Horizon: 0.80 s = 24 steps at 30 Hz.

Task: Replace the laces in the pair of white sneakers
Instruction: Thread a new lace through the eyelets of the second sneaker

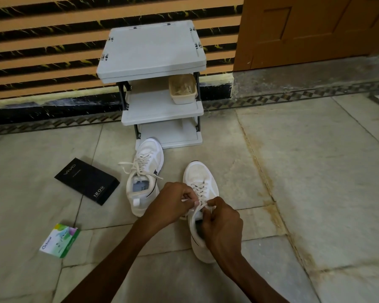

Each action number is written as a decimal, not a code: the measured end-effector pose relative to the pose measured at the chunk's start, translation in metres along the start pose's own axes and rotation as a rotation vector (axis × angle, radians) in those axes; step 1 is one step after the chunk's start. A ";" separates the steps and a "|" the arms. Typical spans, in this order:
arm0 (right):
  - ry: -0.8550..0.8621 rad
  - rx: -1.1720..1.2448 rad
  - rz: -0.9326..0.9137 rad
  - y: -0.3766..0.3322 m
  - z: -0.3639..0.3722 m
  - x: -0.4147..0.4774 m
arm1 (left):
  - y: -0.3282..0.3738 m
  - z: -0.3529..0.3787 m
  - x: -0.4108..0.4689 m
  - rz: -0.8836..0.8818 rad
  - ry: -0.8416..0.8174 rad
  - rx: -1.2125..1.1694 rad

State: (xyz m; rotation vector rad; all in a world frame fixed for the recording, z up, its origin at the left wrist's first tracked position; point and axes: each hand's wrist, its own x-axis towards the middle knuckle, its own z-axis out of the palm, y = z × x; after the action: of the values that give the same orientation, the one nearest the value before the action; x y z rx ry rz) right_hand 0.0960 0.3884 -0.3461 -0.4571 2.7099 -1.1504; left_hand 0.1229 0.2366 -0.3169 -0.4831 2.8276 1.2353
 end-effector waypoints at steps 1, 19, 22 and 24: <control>-0.008 0.001 0.005 0.000 0.000 0.000 | 0.000 0.000 0.000 0.008 0.010 0.000; 0.000 -0.062 0.042 -0.005 0.004 0.000 | -0.014 0.009 0.002 -0.056 0.023 -0.155; 0.005 -0.070 0.020 -0.003 0.004 0.001 | -0.011 0.009 0.000 -0.018 0.026 -0.137; 0.010 -0.037 -0.005 -0.003 0.002 0.000 | -0.008 0.011 -0.002 -0.019 0.023 -0.142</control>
State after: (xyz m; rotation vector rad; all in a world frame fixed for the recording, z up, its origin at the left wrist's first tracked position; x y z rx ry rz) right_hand 0.0974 0.3849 -0.3456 -0.4648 2.7439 -1.1085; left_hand 0.1259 0.2398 -0.3301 -0.5314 2.7590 1.4429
